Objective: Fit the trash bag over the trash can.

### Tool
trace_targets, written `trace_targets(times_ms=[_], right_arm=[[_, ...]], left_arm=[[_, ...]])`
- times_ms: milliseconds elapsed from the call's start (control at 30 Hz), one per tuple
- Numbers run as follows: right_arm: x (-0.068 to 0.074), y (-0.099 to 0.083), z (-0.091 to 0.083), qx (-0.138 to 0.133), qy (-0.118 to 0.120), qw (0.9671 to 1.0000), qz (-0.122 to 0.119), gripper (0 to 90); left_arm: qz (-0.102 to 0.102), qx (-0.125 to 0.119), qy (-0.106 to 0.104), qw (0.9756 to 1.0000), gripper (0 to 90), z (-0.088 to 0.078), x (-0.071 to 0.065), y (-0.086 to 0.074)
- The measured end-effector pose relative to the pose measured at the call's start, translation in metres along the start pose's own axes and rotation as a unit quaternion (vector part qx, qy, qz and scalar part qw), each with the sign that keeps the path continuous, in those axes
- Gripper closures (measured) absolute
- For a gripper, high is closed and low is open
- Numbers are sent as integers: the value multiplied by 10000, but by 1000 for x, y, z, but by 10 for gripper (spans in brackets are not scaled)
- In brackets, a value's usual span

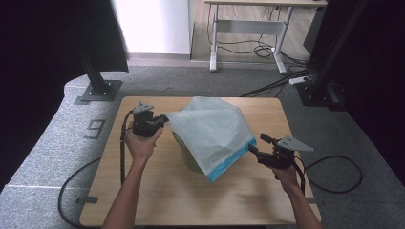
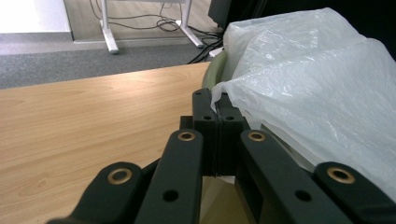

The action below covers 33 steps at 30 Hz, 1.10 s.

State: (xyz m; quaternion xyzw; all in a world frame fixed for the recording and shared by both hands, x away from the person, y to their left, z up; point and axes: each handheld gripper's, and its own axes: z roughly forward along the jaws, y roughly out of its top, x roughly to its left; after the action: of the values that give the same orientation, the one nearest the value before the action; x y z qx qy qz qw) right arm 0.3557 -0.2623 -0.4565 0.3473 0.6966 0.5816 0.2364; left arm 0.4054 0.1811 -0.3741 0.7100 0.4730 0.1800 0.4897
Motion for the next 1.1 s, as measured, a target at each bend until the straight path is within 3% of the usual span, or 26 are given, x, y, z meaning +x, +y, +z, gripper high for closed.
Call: trace_targets(times_ms=[100, 233, 333, 767, 900, 1033, 1100], right_arm=[[-3, -3, 9, 82, 43, 9999, 80, 238], [-2, -8, 21, 127, 147, 9997, 179, 236], [0, -11, 28, 137, 200, 9996, 176, 282], [0, -11, 40, 59, 476, 9988, 139, 785], [0, -10, 39, 39, 527, 9985, 122, 882], [-1, -10, 36, 24, 496, 9987, 141, 883], [-2, -12, 33, 39, 444, 9989, 121, 823]], left_arm=[[-128, -24, -54, 9999, 889, 1, 5, 0], [-133, -9, -52, 9999, 889, 3, 6, 0], [-137, -16, -55, 9999, 889, 3, 6, 0], [-110, -32, -79, 9999, 889, 1, 4, 0], [-117, -48, -117, 9999, 888, 1, 3, 0], [-97, -34, -124, 9999, 888, 2, 3, 1], [-102, -25, -104, 9999, 888, 2, 4, 0]])
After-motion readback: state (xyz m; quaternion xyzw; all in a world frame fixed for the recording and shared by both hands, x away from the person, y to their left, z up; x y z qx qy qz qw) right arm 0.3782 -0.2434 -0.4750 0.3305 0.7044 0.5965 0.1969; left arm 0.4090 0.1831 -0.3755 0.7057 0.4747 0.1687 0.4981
